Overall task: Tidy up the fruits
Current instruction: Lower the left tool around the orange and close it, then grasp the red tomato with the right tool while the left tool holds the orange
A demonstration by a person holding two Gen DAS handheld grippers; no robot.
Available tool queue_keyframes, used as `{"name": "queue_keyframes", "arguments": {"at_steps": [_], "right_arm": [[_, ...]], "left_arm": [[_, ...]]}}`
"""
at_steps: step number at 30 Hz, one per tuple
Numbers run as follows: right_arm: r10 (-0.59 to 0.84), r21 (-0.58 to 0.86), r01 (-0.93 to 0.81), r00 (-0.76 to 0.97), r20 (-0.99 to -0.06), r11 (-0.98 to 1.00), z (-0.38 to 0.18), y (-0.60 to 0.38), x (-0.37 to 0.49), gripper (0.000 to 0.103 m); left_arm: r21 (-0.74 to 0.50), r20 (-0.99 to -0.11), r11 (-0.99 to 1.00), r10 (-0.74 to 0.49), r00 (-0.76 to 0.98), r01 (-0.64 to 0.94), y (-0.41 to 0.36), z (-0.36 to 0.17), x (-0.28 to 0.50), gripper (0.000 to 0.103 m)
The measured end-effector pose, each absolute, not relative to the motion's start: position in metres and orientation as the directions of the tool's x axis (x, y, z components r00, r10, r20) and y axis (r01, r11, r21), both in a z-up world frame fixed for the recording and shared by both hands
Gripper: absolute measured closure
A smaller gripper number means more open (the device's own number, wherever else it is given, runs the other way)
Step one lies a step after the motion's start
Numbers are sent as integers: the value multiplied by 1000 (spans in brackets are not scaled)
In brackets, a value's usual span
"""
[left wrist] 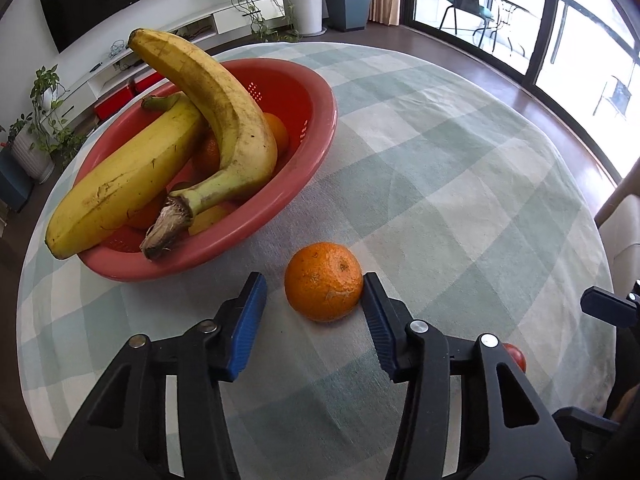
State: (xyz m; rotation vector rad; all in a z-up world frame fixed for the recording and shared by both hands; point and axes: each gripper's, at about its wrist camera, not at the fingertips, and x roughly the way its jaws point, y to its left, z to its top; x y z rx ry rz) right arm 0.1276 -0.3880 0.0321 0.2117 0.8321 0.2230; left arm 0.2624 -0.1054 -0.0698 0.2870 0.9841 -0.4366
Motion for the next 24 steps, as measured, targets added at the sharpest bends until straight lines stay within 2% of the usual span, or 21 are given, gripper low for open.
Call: {"name": "queue_keyframes", "arguments": {"at_steps": [6, 9, 24], "right_arm": [[276, 266, -117, 651, -707, 957, 31, -387, 127, 19], [275, 266, -115, 649, -709, 957, 31, -387, 127, 20], [255, 221, -135, 641, -724, 966, 26, -376, 130, 25]], "left_arm": [[21, -844, 879, -240, 479, 477, -106, -72, 266, 57], [11, -841, 872, -257, 476, 490, -108, -72, 265, 68], [-34, -808, 870, -314, 499, 492, -81, -54, 222, 68]]}}
